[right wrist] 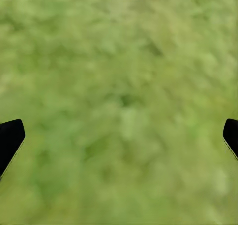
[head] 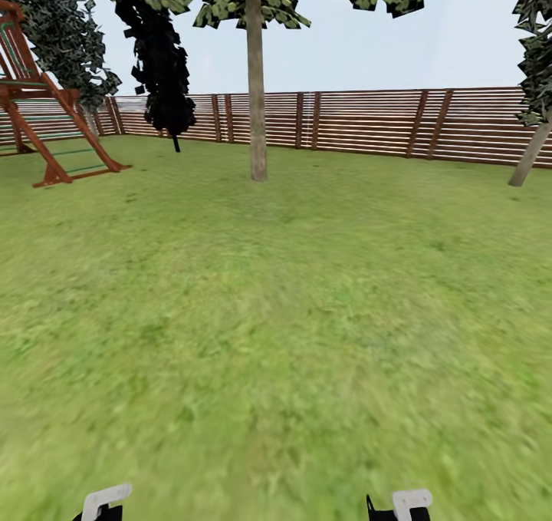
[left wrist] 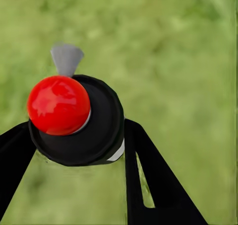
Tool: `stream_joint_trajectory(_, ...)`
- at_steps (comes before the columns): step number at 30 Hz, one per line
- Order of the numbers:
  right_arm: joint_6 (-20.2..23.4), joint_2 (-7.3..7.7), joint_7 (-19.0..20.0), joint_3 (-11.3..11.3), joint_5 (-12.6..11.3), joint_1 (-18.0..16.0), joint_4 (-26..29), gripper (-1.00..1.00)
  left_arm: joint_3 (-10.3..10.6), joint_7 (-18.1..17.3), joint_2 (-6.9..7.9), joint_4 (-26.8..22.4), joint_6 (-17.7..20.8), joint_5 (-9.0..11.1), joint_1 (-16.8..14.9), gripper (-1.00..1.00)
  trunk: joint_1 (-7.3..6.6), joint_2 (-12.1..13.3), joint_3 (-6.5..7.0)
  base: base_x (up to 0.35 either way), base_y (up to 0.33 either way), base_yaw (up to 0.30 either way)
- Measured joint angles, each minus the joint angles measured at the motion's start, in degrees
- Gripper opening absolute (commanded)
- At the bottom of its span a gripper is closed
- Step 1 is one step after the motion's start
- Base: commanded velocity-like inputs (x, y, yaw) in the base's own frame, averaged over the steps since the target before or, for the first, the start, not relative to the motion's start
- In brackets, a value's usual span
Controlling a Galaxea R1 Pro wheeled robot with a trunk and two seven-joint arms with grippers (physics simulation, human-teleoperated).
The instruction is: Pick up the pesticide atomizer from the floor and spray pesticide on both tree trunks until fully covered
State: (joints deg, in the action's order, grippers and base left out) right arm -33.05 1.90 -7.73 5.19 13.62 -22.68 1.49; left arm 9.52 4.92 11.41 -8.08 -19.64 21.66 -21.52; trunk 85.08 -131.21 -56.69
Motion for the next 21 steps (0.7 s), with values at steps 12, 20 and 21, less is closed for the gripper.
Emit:
stream_joint_trajectory(12,0.0,-0.01,0.0,0.0,0.0,0.0,0.01,1.0,-0.01,0.0,-0.05,0.0,-0.05,-0.12,-0.01,-1.0,0.0,0.0,0.0,0.339,0.0,0.0)
stream_joint_trajectory(20,0.0,-0.03,0.0,0.01,0.0,0.0,0.01,1.0,-0.02,0.0,-0.07,0.0,-0.06,-0.38,0.01,-1.0,0.0,0.0,0.0,0.339,0.0,0.0)
stream_joint_trajectory(21,0.0,-0.03,0.0,0.0,0.0,0.0,0.01,1.0,-0.02,0.0,-0.07,0.0,-0.07,-0.36,0.0,-1.0,0.0,0.0,0.0,0.339,0.0,0.0)
